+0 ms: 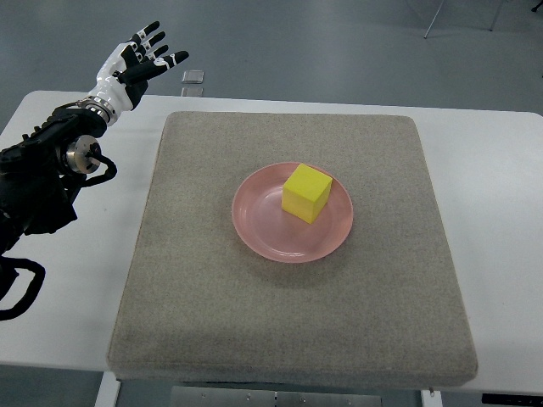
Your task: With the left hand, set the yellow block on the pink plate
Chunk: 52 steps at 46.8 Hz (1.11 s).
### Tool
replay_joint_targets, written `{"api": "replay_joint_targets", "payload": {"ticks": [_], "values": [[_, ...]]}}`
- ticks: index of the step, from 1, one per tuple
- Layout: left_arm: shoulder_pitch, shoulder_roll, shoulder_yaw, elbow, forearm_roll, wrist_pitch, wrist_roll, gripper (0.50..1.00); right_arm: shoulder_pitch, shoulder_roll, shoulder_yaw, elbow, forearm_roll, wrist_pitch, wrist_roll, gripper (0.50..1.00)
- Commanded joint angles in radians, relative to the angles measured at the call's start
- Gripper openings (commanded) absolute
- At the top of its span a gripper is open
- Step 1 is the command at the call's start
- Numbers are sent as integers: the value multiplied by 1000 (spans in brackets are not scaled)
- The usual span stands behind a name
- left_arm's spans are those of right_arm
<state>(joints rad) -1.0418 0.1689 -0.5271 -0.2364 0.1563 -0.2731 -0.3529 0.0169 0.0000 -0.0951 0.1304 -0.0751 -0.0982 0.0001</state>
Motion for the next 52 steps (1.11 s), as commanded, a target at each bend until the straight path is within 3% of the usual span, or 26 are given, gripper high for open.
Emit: {"api": "replay_joint_targets", "payload": {"ticks": [1,13,22,28,35,40,52], "values": [[2,-2,-1,0,-14,17,0,990,0,0,0,0,1,0,0,924],[3,-6,1,5,-57,41,0,990,0,0,0,0,0,0,0,924],[2,-25,2,5,-60,172,0,986,0,0,0,0,1,0,0,924],[3,-28,-2,5,-61,154,0,986,-2,0,-3,14,-2,11,0,924],[8,-23,-2,5,-89,72,0,986,-3,0,-6,63,-6,92,-2,924],[25,-25,-4,5,-98,35,0,986,-2,0,-6,61,-3,91,-2,924],[25,-29,-1,0,-127,40,0,988,-3,0,-8,57,-2,91,-6,924]]}}
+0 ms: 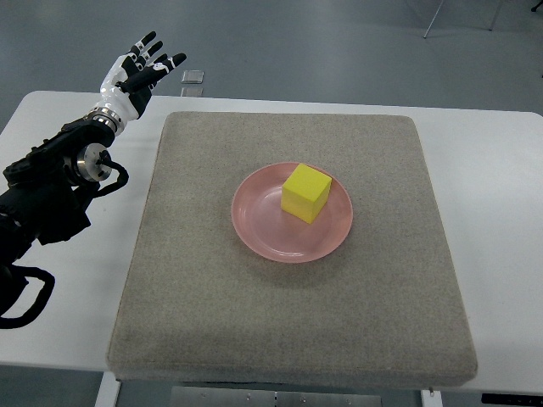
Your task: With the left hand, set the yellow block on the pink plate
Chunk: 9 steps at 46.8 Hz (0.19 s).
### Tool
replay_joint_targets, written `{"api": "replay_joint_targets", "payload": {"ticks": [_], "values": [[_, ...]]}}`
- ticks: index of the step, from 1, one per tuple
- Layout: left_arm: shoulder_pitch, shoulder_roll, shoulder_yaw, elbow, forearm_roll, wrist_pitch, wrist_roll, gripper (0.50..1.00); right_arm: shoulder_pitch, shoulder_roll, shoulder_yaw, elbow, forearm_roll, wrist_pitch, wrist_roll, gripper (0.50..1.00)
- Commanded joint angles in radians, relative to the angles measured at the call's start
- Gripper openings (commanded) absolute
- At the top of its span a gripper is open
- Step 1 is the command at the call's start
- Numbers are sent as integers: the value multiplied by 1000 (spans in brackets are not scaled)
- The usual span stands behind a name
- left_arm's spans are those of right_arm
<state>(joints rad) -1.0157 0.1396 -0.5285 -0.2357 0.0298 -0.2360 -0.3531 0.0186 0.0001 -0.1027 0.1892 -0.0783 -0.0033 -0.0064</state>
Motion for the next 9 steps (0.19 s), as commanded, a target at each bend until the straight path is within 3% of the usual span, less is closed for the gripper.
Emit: {"api": "replay_joint_targets", "payload": {"ticks": [1,9], "values": [[-1,0,1,-1,-1,3,0,988,-3,0,1,-2,0,-4,0,924],[-1,0,1,-1,-1,6,0,988,-5,0,5,18,0,14,0,924]]}}
